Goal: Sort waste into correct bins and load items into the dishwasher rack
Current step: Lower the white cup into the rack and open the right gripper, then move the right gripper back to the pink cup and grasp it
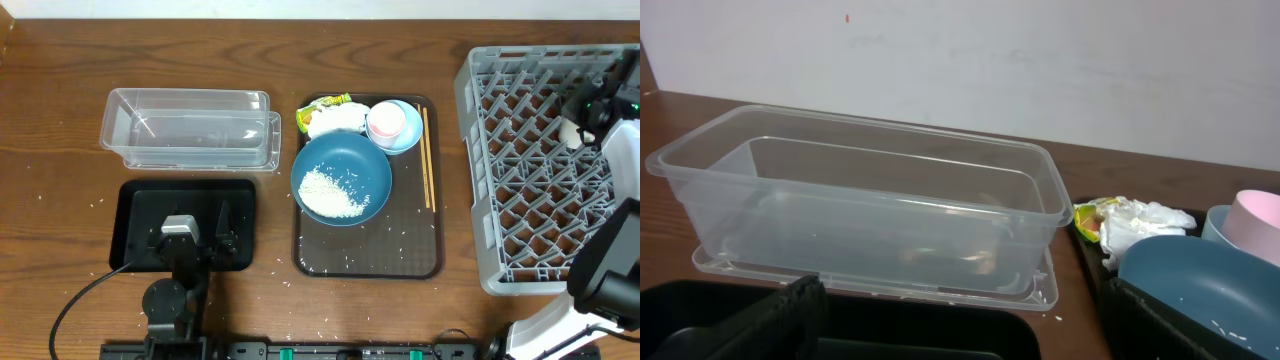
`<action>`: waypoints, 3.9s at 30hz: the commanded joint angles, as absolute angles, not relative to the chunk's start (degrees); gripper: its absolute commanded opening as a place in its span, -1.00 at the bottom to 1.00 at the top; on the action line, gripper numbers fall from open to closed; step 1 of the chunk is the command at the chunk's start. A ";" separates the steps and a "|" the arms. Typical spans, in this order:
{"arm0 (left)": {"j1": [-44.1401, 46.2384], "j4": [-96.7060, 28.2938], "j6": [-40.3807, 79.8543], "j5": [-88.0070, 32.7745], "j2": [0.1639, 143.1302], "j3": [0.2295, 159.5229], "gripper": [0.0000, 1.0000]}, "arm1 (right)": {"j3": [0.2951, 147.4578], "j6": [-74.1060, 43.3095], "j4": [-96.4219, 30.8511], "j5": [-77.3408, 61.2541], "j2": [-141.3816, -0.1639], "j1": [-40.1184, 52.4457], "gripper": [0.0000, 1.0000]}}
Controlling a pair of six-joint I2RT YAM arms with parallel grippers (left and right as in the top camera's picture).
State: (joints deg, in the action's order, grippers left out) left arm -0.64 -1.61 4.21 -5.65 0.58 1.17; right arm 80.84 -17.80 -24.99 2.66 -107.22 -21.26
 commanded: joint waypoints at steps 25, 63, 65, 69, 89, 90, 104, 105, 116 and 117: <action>-0.91 -3.62 3.44 -6.63 0.23 0.23 0.79 | 88.58 -19.70 -38.89 2.15 -99.55 -25.71 -0.97; -0.91 -3.60 3.44 -6.66 0.23 0.23 0.79 | 135.70 -4.16 -74.02 5.54 -121.51 21.80 0.98; -0.91 -3.62 3.44 -6.66 0.23 0.23 0.79 | 138.56 -4.19 -76.49 5.04 -124.86 22.24 0.98; -0.91 -3.60 3.44 -6.66 0.23 0.23 0.79 | 138.65 -4.21 -75.85 0.40 -127.81 23.35 0.98; -0.91 -3.62 3.44 -6.66 0.23 0.23 0.79 | 137.62 -14.35 -78.28 0.19 -136.11 25.91 0.11; -0.91 -3.60 3.44 -6.66 0.23 0.23 0.79 | 137.32 -14.35 -78.28 0.19 -136.11 25.93 0.11; -0.91 -3.60 3.44 -6.66 0.23 0.23 0.79 | 130.26 -18.24 -75.81 4.05 -136.11 26.15 -0.12; -0.91 -3.60 3.44 -6.66 0.23 0.23 0.79 | 130.19 -18.24 -75.53 4.05 -136.11 26.37 -0.12; -0.91 -3.60 3.44 -6.66 0.23 0.23 0.79 | 126.91 -18.68 -71.53 4.75 -136.14 29.39 -0.18; -0.91 -3.62 3.44 -6.63 0.23 0.23 0.79 | 126.80 -18.68 -71.55 5.39 -136.14 29.56 -0.24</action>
State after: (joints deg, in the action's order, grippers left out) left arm -0.67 -1.67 4.21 -5.65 0.58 1.21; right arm 127.70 -17.65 -71.85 3.77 -136.18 28.60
